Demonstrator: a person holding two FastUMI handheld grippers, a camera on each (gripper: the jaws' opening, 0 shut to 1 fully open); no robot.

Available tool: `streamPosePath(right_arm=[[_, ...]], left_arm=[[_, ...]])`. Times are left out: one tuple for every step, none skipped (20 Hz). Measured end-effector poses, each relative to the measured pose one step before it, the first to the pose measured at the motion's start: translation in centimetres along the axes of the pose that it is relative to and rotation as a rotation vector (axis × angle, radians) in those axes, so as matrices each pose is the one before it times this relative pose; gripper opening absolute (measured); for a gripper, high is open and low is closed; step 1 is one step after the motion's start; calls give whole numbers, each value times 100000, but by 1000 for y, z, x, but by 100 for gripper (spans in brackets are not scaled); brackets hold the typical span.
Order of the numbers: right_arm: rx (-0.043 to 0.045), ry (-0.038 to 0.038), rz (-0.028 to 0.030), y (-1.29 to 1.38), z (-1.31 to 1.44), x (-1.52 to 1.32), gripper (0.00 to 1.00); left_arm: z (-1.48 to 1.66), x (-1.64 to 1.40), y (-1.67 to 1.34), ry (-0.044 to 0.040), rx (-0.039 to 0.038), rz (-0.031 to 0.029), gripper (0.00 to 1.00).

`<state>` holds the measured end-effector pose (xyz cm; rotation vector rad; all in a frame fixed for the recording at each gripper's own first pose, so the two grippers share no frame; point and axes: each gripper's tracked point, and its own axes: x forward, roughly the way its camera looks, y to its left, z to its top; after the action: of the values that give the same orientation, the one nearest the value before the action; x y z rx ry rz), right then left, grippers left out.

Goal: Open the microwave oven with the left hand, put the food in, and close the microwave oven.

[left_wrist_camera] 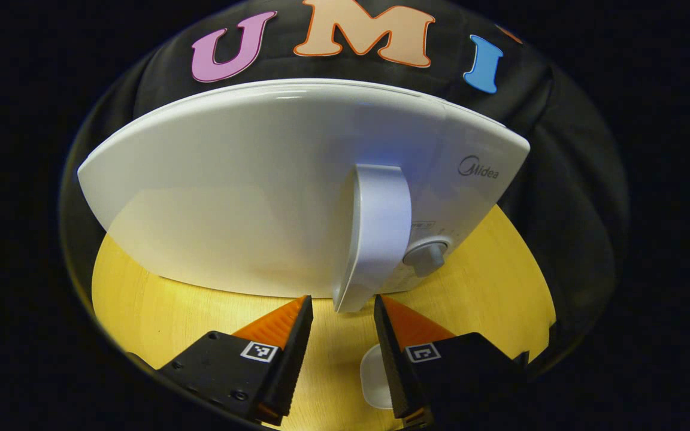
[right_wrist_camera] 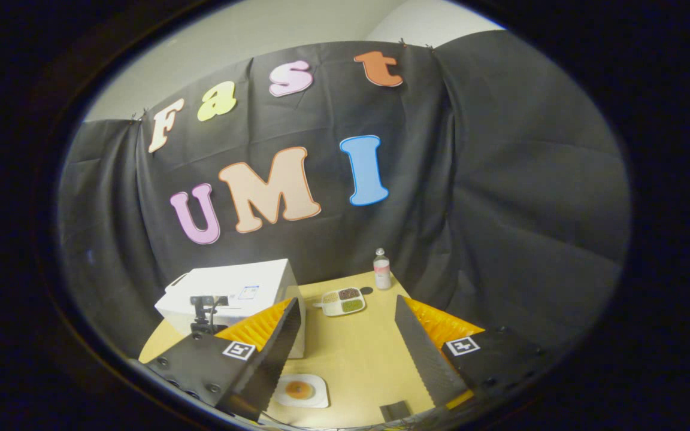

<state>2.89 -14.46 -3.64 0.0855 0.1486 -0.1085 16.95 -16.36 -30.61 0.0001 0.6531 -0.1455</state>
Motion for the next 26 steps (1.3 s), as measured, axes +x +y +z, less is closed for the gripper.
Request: streamPosePath(right_arm=[[-296, 464, 30, -89, -173, 32, 92], [-461, 379, -531, -104, -82, 38, 92], [-668, 295, -655, -222, -145, 74, 92], [-488, 184, -301, -56, -61, 81, 92], [-248, 36, 113, 90, -35, -125, 92], [-86, -196, 146, 77, 74, -63, 99], [27, -129, -51, -67, -34, 37, 99], [124, 13, -14, 25, -53, 43, 99], [207, 212, 15, 8, -156, -35, 99], [252, 261, 15, -22, -142, -44, 99], [242, 279, 97, 34, -233, -32, 99], [182, 268, 84, -13, -115, -81, 99], [65, 264, 111, 30, -262, -27, 99], [25, 367, 35, 29, -213, -175, 99], [168, 619, 157, 47, -350, -103, 99], [413, 765, 361, 63, -263, -121, 99], [532, 712, 490, 170, -258, -219, 99], [462, 586, 470, 174, -197, -140, 92], [323, 407, 414, 136, -251, -105, 92], [141, 273, 365, 110, -177, -152, 92], [163, 281, 430, 121, -233, -78, 92], [410, 611, 467, 116, -198, -58, 92], [433, 705, 533, 203, -366, 16, 92], [212, 448, 337, 135, -219, -90, 92], [-124, 500, 85, 29, -239, -33, 92], [-224, 549, -118, -30, -243, -65, 92]], left_arm=[[256, 346, -75, -112, 818, 107, 61], [120, 198, -110, 511, 495, -114, 60], [150, 272, -102, 200, 78, -71, 58], [75, 144, -23, 505, -101, 439, 47], [38, 192, -16, 568, -224, 243, 51], [8, 189, -50, 832, -473, 309, 40], [-137, 100, -66, 1511, -825, 253, 36], [-110, 154, -54, 863, 132, 465, 33], [137, -149, -41, 134, 1620, 38, 28], [-225, 105, 1, 1087, 1179, 456, 26], [29, -48, 33, -241, 423, 426, 22], [1, 53, 5, -366, -773, -139, 21], [-40, -35, 31, -194, -1360, -145, 19], [28, -19, -5, -404, -1029, -59, 18], [9, -40, -3, 46, -370, 49, 17], [-60, -3, -1, 29, 137, 66, 17], [-9, -47, 12, 213, 6, -15, 16], [-43, -37, -22, -124, -288, -124, 16], [-39, -12, -37, 205, 421, -498, 14], [-44, -103, -30, -696, 1096, -505, 14], [-22, -60, 2, -833, 640, -303, 12], [3, 32, -9, -980, 357, -151, 12], [123, -62, -76, -835, 308, 17, 10], [-126, -29, 118, -345, -1041, 530, 10], [141, 20, 17, -828, -1156, 657, 8], [-77, 17, 12, -393, -313, 385, 7]])
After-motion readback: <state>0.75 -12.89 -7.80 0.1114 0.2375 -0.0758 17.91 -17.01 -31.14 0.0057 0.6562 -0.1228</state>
